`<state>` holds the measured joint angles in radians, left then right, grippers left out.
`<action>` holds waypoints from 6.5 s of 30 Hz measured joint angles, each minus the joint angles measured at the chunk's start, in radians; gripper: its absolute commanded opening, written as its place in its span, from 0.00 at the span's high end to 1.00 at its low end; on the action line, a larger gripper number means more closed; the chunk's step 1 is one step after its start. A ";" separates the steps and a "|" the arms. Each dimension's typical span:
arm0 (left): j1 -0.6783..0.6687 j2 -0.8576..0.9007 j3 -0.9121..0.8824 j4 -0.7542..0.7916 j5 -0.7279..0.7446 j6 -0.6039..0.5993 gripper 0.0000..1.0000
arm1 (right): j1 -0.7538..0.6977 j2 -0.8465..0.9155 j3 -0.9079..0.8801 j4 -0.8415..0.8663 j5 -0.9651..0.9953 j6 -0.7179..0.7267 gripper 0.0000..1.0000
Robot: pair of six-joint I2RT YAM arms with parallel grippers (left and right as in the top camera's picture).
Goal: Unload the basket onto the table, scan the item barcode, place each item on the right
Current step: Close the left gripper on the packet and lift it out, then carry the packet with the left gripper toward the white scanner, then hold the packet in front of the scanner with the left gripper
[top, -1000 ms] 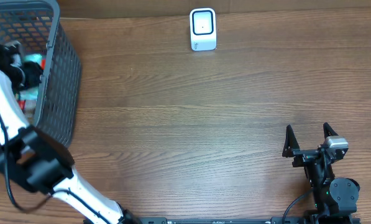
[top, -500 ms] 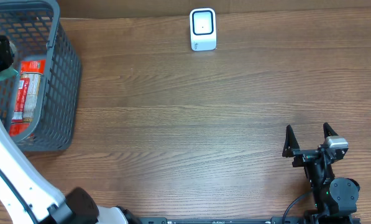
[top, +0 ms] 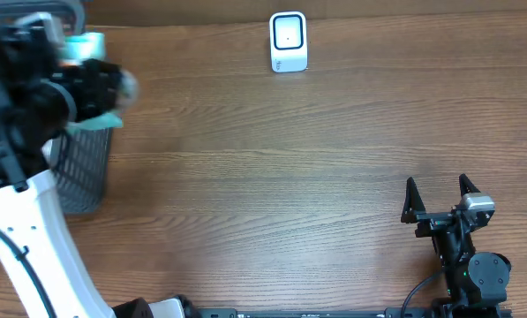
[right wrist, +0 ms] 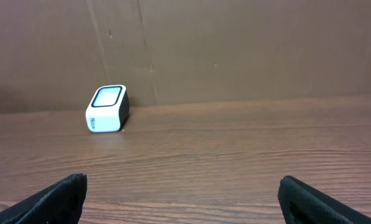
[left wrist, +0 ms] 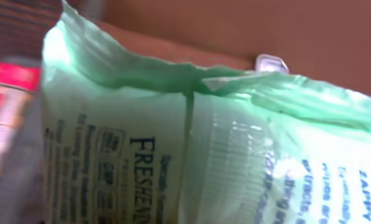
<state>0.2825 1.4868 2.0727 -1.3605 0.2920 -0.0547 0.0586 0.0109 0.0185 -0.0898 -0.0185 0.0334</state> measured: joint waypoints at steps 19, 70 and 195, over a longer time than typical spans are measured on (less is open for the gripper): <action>-0.806 0.284 0.000 -0.033 -0.184 -0.130 0.65 | 0.000 0.000 0.000 0.000 0.000 0.000 0.00; -1.186 0.827 0.000 0.262 -0.389 -0.357 0.62 | 0.000 0.000 0.000 0.000 0.000 0.000 0.00; -1.073 0.681 -0.044 0.208 -0.131 -0.196 0.58 | 0.000 0.000 0.000 0.000 0.000 0.000 0.00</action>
<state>-0.7910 2.1681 2.0285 -1.1522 0.1608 -0.2508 0.0586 0.0109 0.0185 -0.0902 -0.0189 0.0334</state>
